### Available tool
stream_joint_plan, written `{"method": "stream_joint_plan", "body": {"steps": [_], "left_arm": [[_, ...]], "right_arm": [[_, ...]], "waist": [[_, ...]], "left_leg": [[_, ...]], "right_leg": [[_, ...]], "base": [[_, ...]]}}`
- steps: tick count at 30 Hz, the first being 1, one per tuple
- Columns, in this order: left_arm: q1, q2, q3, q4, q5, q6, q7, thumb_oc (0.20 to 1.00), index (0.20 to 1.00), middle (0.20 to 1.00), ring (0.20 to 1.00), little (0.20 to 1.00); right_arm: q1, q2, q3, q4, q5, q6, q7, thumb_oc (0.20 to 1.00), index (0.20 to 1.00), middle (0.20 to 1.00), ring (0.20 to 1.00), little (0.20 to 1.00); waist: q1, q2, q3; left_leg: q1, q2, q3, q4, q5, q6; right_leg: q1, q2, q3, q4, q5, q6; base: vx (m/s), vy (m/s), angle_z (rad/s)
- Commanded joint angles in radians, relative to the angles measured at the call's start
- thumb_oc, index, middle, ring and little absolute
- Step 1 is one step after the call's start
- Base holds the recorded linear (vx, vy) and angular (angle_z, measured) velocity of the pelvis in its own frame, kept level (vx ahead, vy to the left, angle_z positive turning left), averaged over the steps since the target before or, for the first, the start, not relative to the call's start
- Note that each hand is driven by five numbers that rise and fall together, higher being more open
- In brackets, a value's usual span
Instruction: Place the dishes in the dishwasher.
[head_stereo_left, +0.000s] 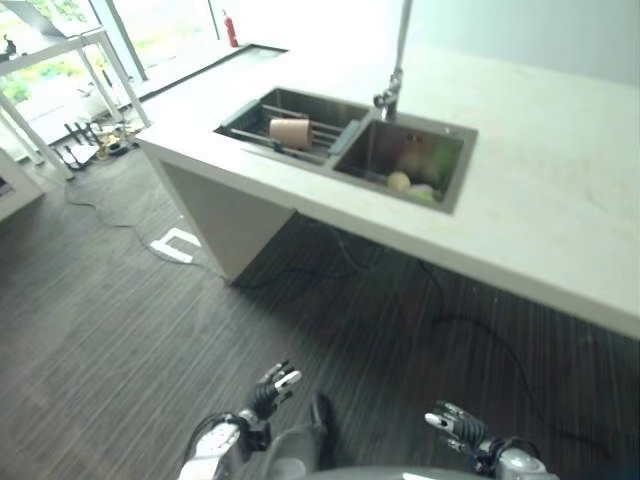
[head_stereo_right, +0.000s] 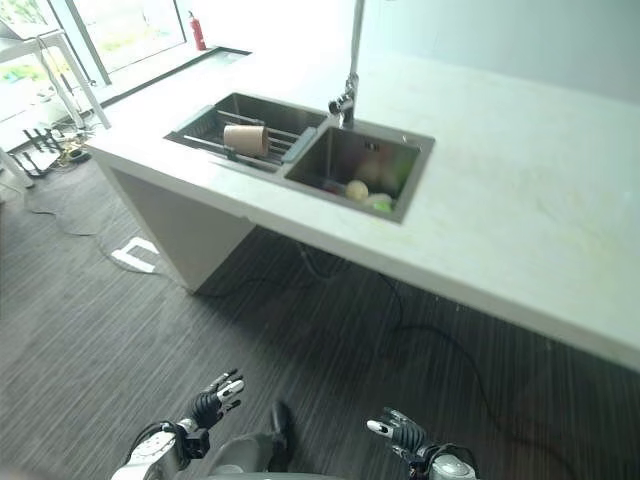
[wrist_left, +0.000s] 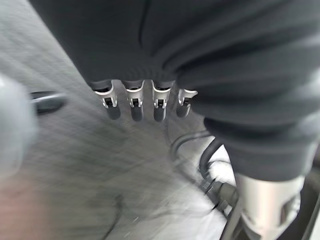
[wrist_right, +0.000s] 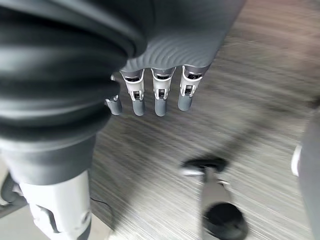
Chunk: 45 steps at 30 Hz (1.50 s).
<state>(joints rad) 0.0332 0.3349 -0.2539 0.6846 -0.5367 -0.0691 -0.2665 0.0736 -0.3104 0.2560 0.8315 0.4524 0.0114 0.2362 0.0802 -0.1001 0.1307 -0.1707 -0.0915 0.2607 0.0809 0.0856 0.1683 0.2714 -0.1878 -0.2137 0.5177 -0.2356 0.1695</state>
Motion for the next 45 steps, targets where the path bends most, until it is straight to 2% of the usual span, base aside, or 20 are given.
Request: {"method": "stream_joint_plan", "body": {"steps": [1,2,3,6,7,8,11,15,21,24,26,27,29,32,35,36,39,41,42,45], "left_arm": [[0.017,0.031,0.004,-0.077,0.029,-0.022,-0.008,1.000,1.000,1.000,1.000,1.000],[0.016,0.042,0.005,-0.075,0.014,-0.022,0.008,1.000,1.000,1.000,1.000,1.000],[0.006,0.051,0.007,-0.069,-0.003,-0.028,0.011,1.000,1.000,1.000,1.000,1.000],[-0.023,0.063,0.023,-0.062,-0.025,-0.031,0.002,1.000,1.000,1.000,1.000,1.000],[-0.037,0.066,0.030,-0.065,-0.026,-0.026,-0.002,1.000,1.000,1.000,1.000,1.000],[-0.044,0.066,0.036,-0.064,-0.026,-0.027,-0.003,1.000,1.000,1.000,1.000,1.000],[-0.033,0.066,0.038,-0.074,-0.036,-0.028,0.007,1.000,1.000,1.000,1.000,1.000],[-0.025,0.043,0.021,-0.038,-0.017,-0.045,-0.004,1.000,1.000,1.000,1.000,1.000],[-0.025,0.020,0.015,0.003,0.004,-0.058,-0.009,1.000,1.000,1.000,1.000,1.000],[-0.038,0.022,0.024,0.013,0.011,-0.054,-0.011,1.000,1.000,1.000,1.000,1.000],[-0.050,0.019,0.026,0.019,0.028,-0.057,-0.018,1.000,1.000,1.000,1.000,1.000],[-0.051,0.008,0.019,0.015,0.041,-0.062,-0.011,1.000,1.000,1.000,1.000,1.000],[-0.059,0.002,0.016,0.015,0.039,-0.056,-0.006,1.000,1.000,1.000,1.000,1.000],[-0.074,0.002,0.015,0.035,0.042,-0.065,-0.022,1.000,1.000,1.000,1.000,1.000],[-0.079,0.006,0.010,0.042,0.022,-0.065,-0.003,1.000,1.000,1.000,1.000,1.000],[-0.082,0.012,0.014,0.052,0.006,-0.072,0.006,1.000,1.000,1.000,1.000,1.000],[-0.099,0.022,0.011,0.045,-0.003,-0.073,-0.008,1.000,1.000,1.000,1.000,1.000],[-0.113,0.030,-0.010,0.027,-0.035,-0.067,-0.016,1.000,1.000,1.000,1.000,1.000],[-0.132,0.040,-0.021,0.016,-0.017,-0.059,-0.017,1.000,1.000,1.000,1.000,1.000],[-0.143,0.057,-0.030,0.004,-0.010,-0.059,-0.024,1.000,1.000,1.000,1.000,1.000]], "right_arm": [[-0.032,-0.025,-0.035,-0.043,0.016,-0.032,-0.040,1.000,1.000,1.000,1.000,1.000],[-0.032,-0.022,-0.037,-0.023,0.024,-0.037,-0.039,1.000,1.000,1.000,1.000,1.000],[-0.031,-0.018,-0.039,-0.009,0.026,-0.049,-0.031,1.000,1.000,1.000,1.000,1.000],[-0.028,-0.019,-0.041,-0.012,0.001,-0.068,-0.030,1.000,1.000,1.000,1.000,1.000],[-0.024,-0.028,-0.044,-0.022,0.008,-0.064,-0.033,1.000,1.000,1.000,1.000,1.000],[-0.020,-0.036,-0.047,-0.028,0.019,-0.059,-0.032,1.000,1.000,1.000,1.000,1.000],[-0.009,-0.042,-0.052,-0.038,0.006,-0.053,-0.022,1.000,1.000,1.000,1.000,1.000],[-0.012,-0.035,-0.057,0.000,0.013,-0.073,-0.029,1.000,1.000,1.000,1.000,1.000],[-0.027,-0.024,-0.058,0.048,0.028,-0.082,-0.051,1.000,1.000,1.000,1.000,1.000],[-0.023,-0.026,-0.062,0.051,0.035,-0.073,-0.065,1.000,1.000,1.000,1.000,1.000],[-0.022,-0.029,-0.066,0.055,0.029,-0.070,-0.068,1.000,1.000,1.000,1.000,1.000],[-0.024,-0.045,-0.070,0.060,0.013,-0.066,-0.069,1.000,1.000,1.000,1.000,1.000],[-0.031,-0.065,-0.072,0.081,0.008,-0.074,-0.071,1.000,1.000,1.000,1.000,1.000],[-0.039,-0.079,-0.088,0.107,0.016,-0.086,-0.068,1.000,1.000,1.000,1.000,1.000],[-0.040,-0.084,-0.100,0.120,-0.015,-0.085,-0.058,1.000,1.000,1.000,1.000,1.000],[-0.040,-0.088,-0.100,0.139,-0.041,-0.096,-0.051,1.000,1.000,1.000,1.000,1.000],[-0.022,-0.099,-0.126,0.154,-0.050,-0.115,-0.066,1.000,1.000,1.000,1.000,1.000],[-0.013,-0.101,-0.163,0.176,-0.059,-0.130,-0.087,1.000,1.000,1.000,1.000,1.000],[0.002,-0.089,-0.188,0.202,-0.023,-0.147,-0.094,1.000,1.000,1.000,1.000,1.000],[0.017,-0.072,-0.228,0.243,-0.010,-0.162,-0.064,1.000,1.000,1.000,1.000,1.000]], "waist": [[0.039,0.067,-0.018],[0.028,0.080,-0.021],[0.014,0.088,-0.015],[-0.015,0.102,0.006],[-0.023,0.103,0.016],[-0.034,0.101,0.025],[-0.045,0.107,0.037],[-0.046,0.105,0.027],[-0.048,0.100,0.007],[-0.061,0.096,0.005],[-0.067,0.084,0.004],[-0.065,0.065,0.009],[-0.054,0.061,0.022],[-0.064,0.075,0.035],[-0.078,0.079,0.029],[-0.087,0.085,0.015],[-0.109,0.100,0.005],[-0.120,0.112,0.013],[-0.119,0.108,0.022],[-0.109,0.092,0.030]], "left_leg": [[0.021,0.030,-0.018,0.015,-0.093,-0.094],[0.058,0.017,-0.039,-0.005,-0.114,-0.072],[0.082,0.016,-0.043,-0.014,-0.121,-0.069],[0.118,0.027,-0.063,-0.024,-0.129,-0.085],[0.151,0.030,-0.081,-0.041,-0.131,-0.104],[0.191,0.028,-0.097,-0.067,-0.137,-0.114],[0.270,0.021,-0.113,-0.121,-0.166,-0.118],[0.293,0.009,-0.147,-0.132,-0.175,-0.120],[0.294,0.018,-0.135,-0.116,-0.175,-0.132],[0.279,0.028,-0.112,-0.058,-0.194,-0.138],[0.262,0.026,-0.087,0.040,-0.240,-0.144],[0.206,0.023,-0.069,0.193,-0.272,-0.171],[0.100,0.064,-0.084,0.344,-0.213,-0.198],[0.050,0.182,-0.076,0.348,-0.135,-0.218],[0.093,0.222,-0.120,0.283,-0.133,-0.214],[0.157,0.233,-0.184,0.205,-0.143,-0.216],[0.217,0.274,-0.169,0.099,-0.142,-0.235],[0.244,0.260,-0.147,0.023,-0.156,-0.240],[0.241,0.233,-0.150,0.015,-0.169,-0.229],[0.256,0.180,-0.144,-0.016,-0.198,-0.196]], "right_leg": [[-0.109,0.068,0.027,0.067,0.240,0.055],[-0.185,0.068,0.045,0.167,0.252,0.050],[-0.231,0.077,0.041,0.164,0.223,0.037],[-0.315,0.108,0.027,0.060,0.182,0.017],[-0.345,0.097,-0.003,-0.060,0.174,0.007],[-0.381,0.082,-0.024,-0.153,0.208,0.013],[-0.451,0.035,-0.070,-0.183,0.287,0.029],[-0.426,0.043,-0.065,-0.231,0.275,0.022],[-0.367,0.076,-0.043,-0.295,0.245,0.001],[-0.346,0.091,-0.027,-0.307,0.207,-0.018],[-0.333,0.086,-0.037,-0.326,0.185,-0.033],[-0.300,0.070,-0.039,-0.352,0.180,-0.050],[-0.270,0.070,-0.032,-0.359,0.166,-0.079],[-0.237,0.085,-0.002,-0.342,0.125,-0.098],[-0.244,0.077,0.034,-0.326,0.115,-0.086],[-0.273,0.069,0.071,-0.309,0.111,-0.073],[-0.311,0.038,0.085,-0.276,0.105,-0.055],[-0.335,-0.010,0.078,-0.256,0.121,-0.021],[-0.347,-0.055,0.088,-0.264,0.172,0.019],[-0.362,-0.121,0.087,-0.300,0.282,0.064]], "base": [[0.24,0.258,0.44],[0.22,0.221,0.28],[0.23,0.220,0.11],[0.13,0.056,0.08],[0.12,-0.018,0.52],[0.13,-0.022,0.48],[0.14,0.024,0.08],[0.14,-0.017,0.05],[0.11,-0.039,0.10],[0.06,-0.067,-0.11],[0.05,-0.058,-0.09],[0.04,-0.024,-0.05],[0.02,0.042,-0.06],[0.03,0.186,-0.28],[0.02,0.329,-0.55],[-0.04,0.493,-1.17],[-0.15,0.535,-0.74],[-0.27,0.626,-0.14],[-0.23,0.404,0.40],[-0.18,0.280,0.33]]}}
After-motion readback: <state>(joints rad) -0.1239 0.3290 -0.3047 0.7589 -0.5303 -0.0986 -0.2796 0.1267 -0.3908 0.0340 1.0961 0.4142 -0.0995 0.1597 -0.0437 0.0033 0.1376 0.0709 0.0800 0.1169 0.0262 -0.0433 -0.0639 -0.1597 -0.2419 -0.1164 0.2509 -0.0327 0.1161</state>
